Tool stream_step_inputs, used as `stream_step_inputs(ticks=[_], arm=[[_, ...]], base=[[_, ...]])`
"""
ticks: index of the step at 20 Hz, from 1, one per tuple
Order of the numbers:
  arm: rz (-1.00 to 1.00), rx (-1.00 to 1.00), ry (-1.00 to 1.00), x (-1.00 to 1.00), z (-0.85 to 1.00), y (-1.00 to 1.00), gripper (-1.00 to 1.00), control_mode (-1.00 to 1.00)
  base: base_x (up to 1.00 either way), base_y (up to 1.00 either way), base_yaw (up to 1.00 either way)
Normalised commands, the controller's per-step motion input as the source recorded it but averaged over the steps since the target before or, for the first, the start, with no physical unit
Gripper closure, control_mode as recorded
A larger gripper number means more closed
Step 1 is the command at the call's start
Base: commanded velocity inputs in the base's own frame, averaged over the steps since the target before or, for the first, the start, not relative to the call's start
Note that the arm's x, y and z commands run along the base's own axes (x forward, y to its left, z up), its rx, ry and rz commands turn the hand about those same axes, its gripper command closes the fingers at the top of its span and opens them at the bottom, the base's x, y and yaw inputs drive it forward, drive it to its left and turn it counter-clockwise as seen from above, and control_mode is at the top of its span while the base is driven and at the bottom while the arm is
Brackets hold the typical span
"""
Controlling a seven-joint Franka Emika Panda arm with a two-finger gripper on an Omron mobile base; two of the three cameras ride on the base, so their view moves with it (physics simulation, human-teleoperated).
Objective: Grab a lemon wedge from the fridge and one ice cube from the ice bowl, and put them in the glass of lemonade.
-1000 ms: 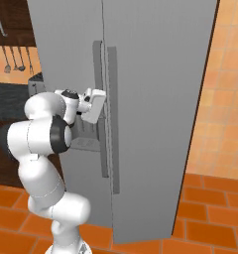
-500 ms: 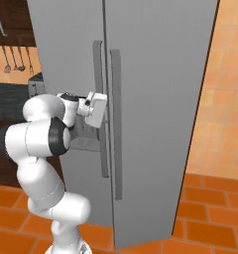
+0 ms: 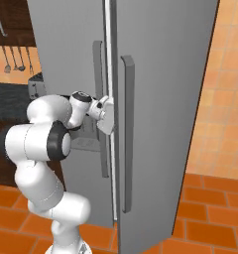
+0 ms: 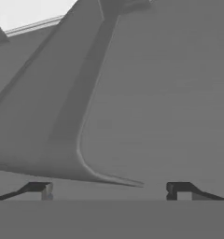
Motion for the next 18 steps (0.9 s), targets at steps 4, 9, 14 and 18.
stream_step_inputs(ticks=[4, 9, 14, 18], arm=[[-0.06, 0.18, -0.01, -0.46, -0.08, -1.00, -1.00, -1.00], [-0.03, 0.18, -0.01, -0.46, -0.03, -1.00, -1.00, -1.00], [0.00, 0.16, -0.03, -0.72, -0.03, -1.00, -1.00, -1.00], [0.00, 0.16, -0.04, -0.74, -0.09, -1.00, -1.00, -1.00]], base=[[0.00, 0.00, 0.00], [0.00, 0.00, 0.00], [0.00, 0.00, 0.00], [0.00, 0.00, 0.00]])
